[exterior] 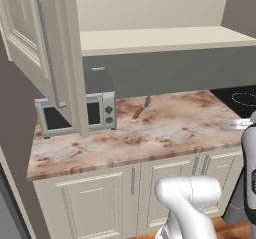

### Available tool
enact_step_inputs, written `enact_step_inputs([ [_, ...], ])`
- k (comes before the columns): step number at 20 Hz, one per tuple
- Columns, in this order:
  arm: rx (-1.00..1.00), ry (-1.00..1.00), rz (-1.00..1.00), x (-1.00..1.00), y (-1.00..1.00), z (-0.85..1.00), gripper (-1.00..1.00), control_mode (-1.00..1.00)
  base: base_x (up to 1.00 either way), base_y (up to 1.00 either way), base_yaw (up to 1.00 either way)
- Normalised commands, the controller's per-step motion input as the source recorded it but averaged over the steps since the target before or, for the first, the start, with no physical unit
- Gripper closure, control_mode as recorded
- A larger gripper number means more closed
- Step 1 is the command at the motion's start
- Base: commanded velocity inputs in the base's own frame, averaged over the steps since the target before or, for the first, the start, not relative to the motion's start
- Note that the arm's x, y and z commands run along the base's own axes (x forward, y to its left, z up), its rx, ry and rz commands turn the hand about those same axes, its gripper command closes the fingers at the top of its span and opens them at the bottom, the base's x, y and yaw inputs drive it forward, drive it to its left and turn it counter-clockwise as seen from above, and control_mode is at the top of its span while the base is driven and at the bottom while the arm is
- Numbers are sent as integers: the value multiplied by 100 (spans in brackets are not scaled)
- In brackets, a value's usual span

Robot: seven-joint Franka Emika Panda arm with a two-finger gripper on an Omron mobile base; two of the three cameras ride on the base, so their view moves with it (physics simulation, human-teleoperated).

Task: Close all open cabinet doors.

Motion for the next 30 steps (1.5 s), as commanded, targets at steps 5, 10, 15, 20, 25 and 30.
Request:
enact_step_inputs([
  [5,0,-31,2,0,-14,0,-100,-100,0,0,0],
  [10,-1,-36,4,0,-17,0,-100,-100,0,0,0],
  [15,-3,-38,8,0,-47,0,-100,-100,0,0,0],
  [20,-1,-27,8,3,-52,-3,-100,-100,0,0,0],
  [25,0,-13,3,5,-52,-11,-100,-100,0,0,0],
  [30,0,-10,1,1,-66,0,-100,-100,0,0,0],
])
